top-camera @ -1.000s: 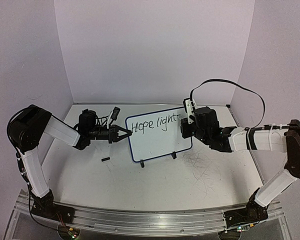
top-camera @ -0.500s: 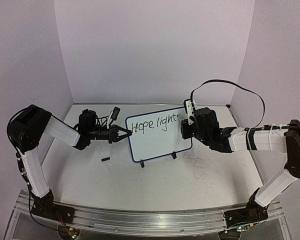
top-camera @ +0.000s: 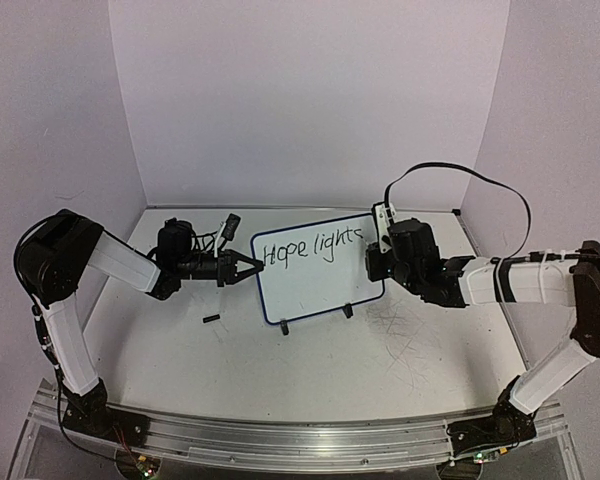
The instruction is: Write a sentence on the whiteboard
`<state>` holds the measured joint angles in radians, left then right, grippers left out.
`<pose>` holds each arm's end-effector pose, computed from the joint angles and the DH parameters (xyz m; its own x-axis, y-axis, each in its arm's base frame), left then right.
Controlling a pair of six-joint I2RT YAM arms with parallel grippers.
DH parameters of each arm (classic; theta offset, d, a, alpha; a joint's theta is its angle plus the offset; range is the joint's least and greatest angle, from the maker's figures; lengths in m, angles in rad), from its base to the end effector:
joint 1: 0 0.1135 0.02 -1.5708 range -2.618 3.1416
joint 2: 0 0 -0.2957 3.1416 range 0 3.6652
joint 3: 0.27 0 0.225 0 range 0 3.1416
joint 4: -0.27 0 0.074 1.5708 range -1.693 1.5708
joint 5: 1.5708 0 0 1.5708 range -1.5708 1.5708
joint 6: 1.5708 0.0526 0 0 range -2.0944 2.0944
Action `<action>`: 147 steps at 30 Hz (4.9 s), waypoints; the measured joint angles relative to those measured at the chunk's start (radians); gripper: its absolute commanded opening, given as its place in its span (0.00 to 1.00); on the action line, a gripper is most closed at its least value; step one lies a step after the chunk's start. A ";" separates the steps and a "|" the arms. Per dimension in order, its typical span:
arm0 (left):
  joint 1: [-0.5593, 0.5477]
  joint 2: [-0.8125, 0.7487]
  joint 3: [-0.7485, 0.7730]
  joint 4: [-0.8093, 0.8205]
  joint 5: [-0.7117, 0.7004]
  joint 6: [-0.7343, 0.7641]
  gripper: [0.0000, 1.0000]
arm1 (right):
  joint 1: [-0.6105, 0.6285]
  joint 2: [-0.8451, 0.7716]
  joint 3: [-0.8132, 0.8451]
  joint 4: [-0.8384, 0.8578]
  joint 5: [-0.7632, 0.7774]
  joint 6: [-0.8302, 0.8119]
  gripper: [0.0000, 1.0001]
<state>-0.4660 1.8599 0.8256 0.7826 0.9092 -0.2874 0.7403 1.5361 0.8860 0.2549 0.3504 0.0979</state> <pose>0.3116 -0.2032 0.2147 -0.4851 0.0491 -0.8731 0.8563 0.2288 -0.4630 0.2577 0.2110 0.2780 -0.3219 -0.1698 -0.9314 -0.3699 0.9281 -0.0413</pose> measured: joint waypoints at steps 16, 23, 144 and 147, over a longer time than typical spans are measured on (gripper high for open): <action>0.000 0.000 0.005 -0.008 0.003 0.000 0.00 | 0.013 0.000 -0.005 -0.021 -0.008 0.019 0.00; 0.000 0.000 0.005 -0.008 0.003 0.001 0.00 | 0.026 0.001 -0.004 -0.030 -0.021 0.023 0.00; -0.006 -0.010 0.011 -0.049 -0.041 -0.026 0.00 | 0.326 0.301 0.213 -0.092 -0.157 -0.125 0.00; -0.006 -0.010 0.012 -0.049 -0.041 -0.026 0.00 | 0.327 0.301 0.209 -0.095 -0.157 -0.123 0.00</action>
<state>-0.4725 1.8503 0.8371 0.7334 0.8684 -0.3130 1.0673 1.8366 1.0946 0.1601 0.1932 -0.0247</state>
